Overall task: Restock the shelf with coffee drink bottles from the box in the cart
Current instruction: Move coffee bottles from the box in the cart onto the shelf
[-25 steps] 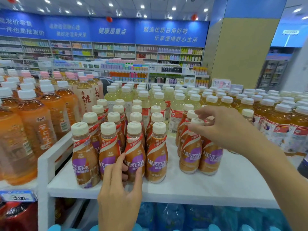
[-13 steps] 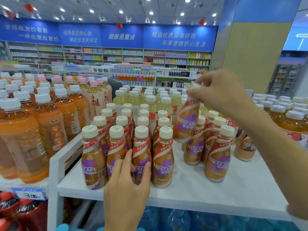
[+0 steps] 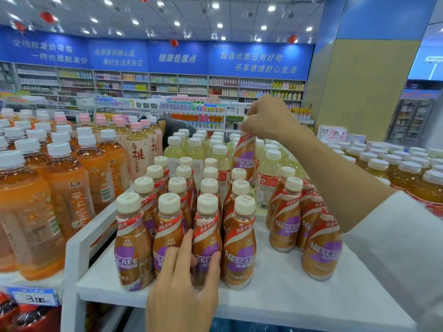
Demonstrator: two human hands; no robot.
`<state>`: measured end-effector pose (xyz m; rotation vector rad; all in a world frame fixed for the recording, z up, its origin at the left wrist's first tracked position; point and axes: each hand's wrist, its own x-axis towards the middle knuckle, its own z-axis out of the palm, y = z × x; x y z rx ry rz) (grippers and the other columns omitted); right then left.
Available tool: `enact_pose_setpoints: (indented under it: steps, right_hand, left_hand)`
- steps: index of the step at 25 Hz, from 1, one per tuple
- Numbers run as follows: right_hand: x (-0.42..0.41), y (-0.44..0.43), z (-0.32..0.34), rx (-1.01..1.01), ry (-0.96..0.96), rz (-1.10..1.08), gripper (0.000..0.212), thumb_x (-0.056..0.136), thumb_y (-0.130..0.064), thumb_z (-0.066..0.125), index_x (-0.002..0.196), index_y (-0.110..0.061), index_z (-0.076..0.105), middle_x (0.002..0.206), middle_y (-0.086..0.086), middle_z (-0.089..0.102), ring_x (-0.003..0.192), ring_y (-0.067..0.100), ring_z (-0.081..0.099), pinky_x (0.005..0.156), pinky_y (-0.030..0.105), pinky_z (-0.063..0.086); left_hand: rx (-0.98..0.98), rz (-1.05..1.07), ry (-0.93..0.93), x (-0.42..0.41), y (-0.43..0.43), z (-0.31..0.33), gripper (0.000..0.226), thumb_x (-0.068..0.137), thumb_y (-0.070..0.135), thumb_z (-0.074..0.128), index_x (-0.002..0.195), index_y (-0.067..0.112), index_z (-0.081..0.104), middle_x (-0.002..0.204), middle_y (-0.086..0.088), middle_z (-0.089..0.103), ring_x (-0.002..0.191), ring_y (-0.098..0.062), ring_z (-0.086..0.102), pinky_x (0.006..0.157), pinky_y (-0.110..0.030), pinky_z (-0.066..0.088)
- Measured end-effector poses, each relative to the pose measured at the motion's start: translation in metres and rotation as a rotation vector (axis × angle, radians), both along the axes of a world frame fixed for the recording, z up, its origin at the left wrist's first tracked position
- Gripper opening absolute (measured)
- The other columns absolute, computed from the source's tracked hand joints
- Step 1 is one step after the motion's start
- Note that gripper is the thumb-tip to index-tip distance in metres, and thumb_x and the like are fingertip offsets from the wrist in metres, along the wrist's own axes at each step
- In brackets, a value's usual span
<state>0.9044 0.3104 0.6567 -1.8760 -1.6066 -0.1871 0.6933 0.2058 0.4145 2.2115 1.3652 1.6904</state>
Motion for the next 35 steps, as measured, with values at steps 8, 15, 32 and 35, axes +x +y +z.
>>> enact_pose_setpoints:
  steps: [8, 15, 32, 35]
  right_hand:
    - [-0.007, 0.032, -0.02, -0.05, 0.022, 0.058, 0.035, 0.084, -0.025, 0.078, 0.094, 0.008, 0.075, 0.084, 0.021, 0.076, 0.063, 0.021, 0.061, 0.07, 0.044, 0.061]
    - [-0.01, 0.036, -0.03, -0.145, -0.004, 0.052, 0.026, 0.085, -0.023, 0.077, 0.087, 0.004, 0.077, 0.076, 0.016, 0.076, 0.06, 0.021, 0.065, 0.06, 0.032, 0.057]
    - [-0.008, 0.033, -0.067, -0.34, 0.055, 0.065, 0.03, 0.08, -0.025, 0.083, 0.082, 0.004, 0.077, 0.063, 0.007, 0.063, 0.056, 0.019, 0.057, 0.057, 0.028, 0.052]
    - [-0.01, 0.031, -0.07, -0.288, 0.054, 0.044, 0.029, 0.078, -0.025, 0.084, 0.083, 0.003, 0.078, 0.069, 0.01, 0.067, 0.061, 0.02, 0.059, 0.058, 0.03, 0.053]
  left_hand:
    - [0.015, -0.02, 0.007, 0.0, 0.004, 0.0, 0.066, 0.081, 0.058, 0.055, 0.122, 0.007, 0.07, 0.076, 0.003, 0.057, 0.055, -0.016, 0.056, 0.047, -0.03, 0.055]
    - [0.005, -0.037, -0.004, 0.001, 0.005, -0.001, 0.066, 0.081, 0.057, 0.056, 0.12, 0.007, 0.071, 0.076, 0.004, 0.056, 0.054, -0.013, 0.055, 0.044, -0.027, 0.054]
    - [-0.022, -0.035, 0.019, -0.001, 0.003, -0.001, 0.069, 0.082, 0.06, 0.051, 0.126, 0.008, 0.067, 0.083, 0.0, 0.061, 0.061, -0.017, 0.062, 0.05, -0.027, 0.057]
    - [-0.023, -0.045, 0.023, -0.002, 0.002, -0.001, 0.068, 0.082, 0.059, 0.055, 0.125, 0.008, 0.067, 0.081, 0.001, 0.059, 0.059, -0.015, 0.06, 0.05, -0.025, 0.055]
